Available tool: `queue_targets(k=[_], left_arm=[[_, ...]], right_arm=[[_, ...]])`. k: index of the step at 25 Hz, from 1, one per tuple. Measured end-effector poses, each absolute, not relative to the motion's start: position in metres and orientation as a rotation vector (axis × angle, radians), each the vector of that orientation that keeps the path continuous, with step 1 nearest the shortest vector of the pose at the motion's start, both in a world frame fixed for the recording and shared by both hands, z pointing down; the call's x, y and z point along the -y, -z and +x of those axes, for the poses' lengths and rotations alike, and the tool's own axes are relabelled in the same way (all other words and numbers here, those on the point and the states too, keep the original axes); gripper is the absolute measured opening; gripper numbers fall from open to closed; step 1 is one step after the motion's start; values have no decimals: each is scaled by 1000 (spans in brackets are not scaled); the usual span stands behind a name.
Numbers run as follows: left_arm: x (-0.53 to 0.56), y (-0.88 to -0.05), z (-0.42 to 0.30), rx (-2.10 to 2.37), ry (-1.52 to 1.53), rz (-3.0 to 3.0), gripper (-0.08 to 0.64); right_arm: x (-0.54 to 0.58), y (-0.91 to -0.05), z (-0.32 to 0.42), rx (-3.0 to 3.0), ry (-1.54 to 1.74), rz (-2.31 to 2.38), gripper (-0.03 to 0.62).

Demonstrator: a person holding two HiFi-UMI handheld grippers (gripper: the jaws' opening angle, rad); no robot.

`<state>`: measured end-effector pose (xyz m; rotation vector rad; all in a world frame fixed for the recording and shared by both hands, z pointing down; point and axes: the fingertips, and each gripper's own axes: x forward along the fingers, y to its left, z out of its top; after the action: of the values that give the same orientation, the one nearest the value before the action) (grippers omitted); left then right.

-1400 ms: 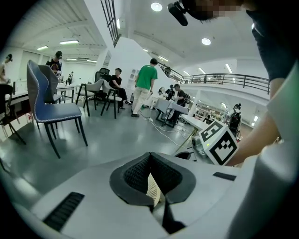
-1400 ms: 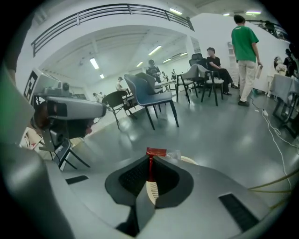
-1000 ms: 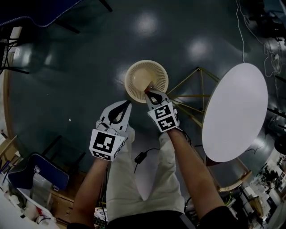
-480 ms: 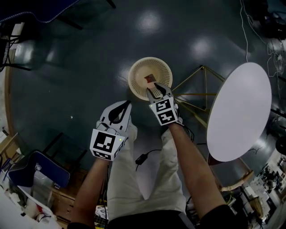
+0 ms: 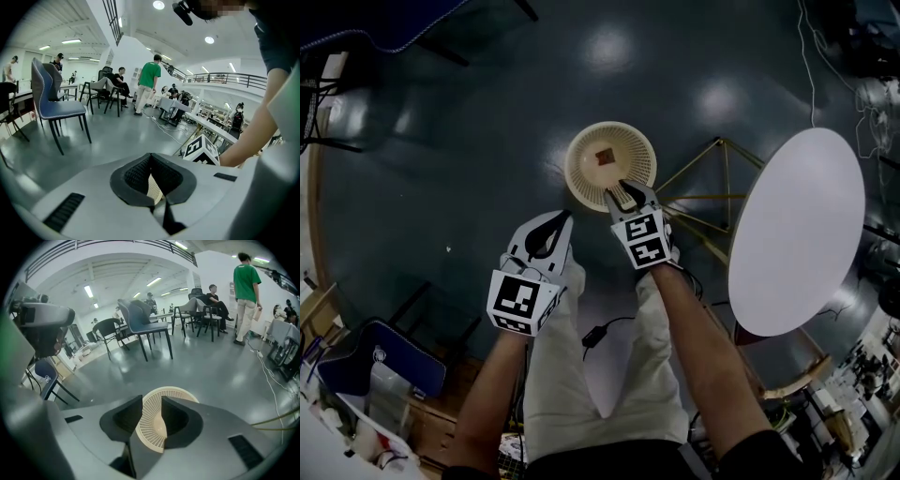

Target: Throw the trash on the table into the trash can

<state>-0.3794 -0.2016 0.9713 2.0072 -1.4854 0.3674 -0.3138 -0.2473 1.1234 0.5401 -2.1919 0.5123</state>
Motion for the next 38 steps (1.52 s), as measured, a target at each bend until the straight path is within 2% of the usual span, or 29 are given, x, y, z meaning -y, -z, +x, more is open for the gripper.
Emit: queue_targets(k=[6,15,25,31,38], left_arm=[[205,-957,-369,1488,-351,2008,14],[207,-909,-371,1538,-330,2001,14],[203,-838,-376,1581,-294,2013,14],[208,-773,-367,1611,-210,2052,14],[201,-707,-366,1635,-249,2128,14]], right_arm=[[248,-1099,-301,2199,-527,556,76],[228,-1036,-293,2224,-518,529,33],[224,-942,-280,2282,-551,606,18],[234,-852,-283,2392,-566,688,18],[236,-744,-287,2518,-522,744,17]])
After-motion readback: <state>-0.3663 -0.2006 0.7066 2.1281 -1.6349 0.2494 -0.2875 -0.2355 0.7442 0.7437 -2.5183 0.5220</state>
